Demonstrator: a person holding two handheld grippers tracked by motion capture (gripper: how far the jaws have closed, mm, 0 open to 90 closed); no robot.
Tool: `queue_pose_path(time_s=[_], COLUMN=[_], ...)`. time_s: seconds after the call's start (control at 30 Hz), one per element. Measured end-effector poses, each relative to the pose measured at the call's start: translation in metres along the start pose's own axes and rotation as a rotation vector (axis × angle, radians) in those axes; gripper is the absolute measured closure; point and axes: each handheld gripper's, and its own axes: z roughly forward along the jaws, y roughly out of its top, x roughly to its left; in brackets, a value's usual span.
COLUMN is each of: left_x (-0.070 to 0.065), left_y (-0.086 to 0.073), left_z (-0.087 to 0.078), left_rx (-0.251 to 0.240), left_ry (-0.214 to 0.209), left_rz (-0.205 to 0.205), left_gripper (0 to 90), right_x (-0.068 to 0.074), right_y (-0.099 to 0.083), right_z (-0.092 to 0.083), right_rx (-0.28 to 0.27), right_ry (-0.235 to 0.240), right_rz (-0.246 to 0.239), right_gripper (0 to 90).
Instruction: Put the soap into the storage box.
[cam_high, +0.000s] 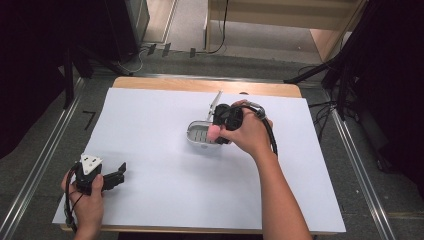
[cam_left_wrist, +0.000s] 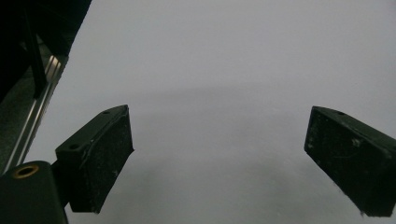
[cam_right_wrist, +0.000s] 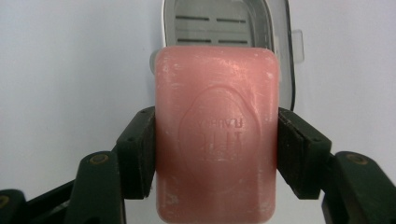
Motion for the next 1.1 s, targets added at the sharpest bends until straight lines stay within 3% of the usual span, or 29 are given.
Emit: queue_pose_path(time_s=[0.27, 0.73, 0.93, 1.03, 1.1], left_x=[0.0, 0.001, 0.002, 0.002, 0.002], left_y=[0.0, 0.0, 0.0, 0.0, 0.0], left_z=[0.0, 0.0, 0.0, 0.001, 0.001], left_rx=[-0.001, 0.0, 0.002, 0.0, -0.001], left_ry=[-0.002, -0.007, -0.008, -0.008, -0.009], left_rz=[-0.007, -0.014, -0.019, -0.023, -0.024], left_gripper=[8.5, 8.5, 8.5, 8.5, 8.5], right_x=[-0.005, -0.011, -0.014, -0.014, -0.014], right_y=[0.017, 0.033, 0.036, 0.036, 0.036], right_z=[0.013, 0.032, 0.037, 0.033, 0.029], right_rx=[0.003, 0.025, 0.006, -0.038, -0.055], right_ry=[0.02, 0.047, 0.069, 0.083, 0.065], right_rz=[-0.036, -0.047, -0.058, -0.051, -0.045], right_gripper=[38.8, 38.7, 38.6, 40.1, 37.4])
